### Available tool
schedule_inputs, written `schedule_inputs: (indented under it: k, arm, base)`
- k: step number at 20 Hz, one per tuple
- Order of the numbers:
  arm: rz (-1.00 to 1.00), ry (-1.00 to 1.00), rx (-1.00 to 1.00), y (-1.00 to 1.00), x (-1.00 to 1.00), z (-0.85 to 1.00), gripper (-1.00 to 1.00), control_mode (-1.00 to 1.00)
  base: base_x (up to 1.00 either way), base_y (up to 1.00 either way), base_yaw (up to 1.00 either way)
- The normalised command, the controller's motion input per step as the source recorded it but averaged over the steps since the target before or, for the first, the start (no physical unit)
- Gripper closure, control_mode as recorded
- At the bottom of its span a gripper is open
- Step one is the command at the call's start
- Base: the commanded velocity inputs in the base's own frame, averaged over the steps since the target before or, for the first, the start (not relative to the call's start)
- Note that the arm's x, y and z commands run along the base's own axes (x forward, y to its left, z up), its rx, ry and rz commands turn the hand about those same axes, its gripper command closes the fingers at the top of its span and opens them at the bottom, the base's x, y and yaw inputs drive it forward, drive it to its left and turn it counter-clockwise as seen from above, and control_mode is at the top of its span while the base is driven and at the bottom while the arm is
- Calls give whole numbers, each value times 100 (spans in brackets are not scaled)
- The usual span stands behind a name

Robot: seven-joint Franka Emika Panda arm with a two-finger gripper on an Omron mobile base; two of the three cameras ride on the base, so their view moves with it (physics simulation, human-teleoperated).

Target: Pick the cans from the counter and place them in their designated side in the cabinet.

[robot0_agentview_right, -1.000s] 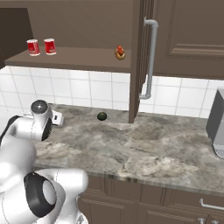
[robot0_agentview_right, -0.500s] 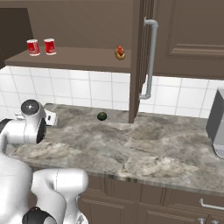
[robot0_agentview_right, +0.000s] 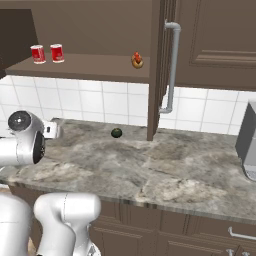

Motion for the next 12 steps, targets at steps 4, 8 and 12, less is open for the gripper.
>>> schedule_inputs:
  k: [4, 8, 12]
  arm:
    - [1, -20, -8, -8, -4, 30, 100, -100]
    - [2, -16, -3, -12, 0, 28, 100, -100]
    - [4, -13, -1, -13, 0, 35, 100, -100]
  base:
    - [0, 0, 0]
    - [0, 0, 0]
    - [0, 0, 0]
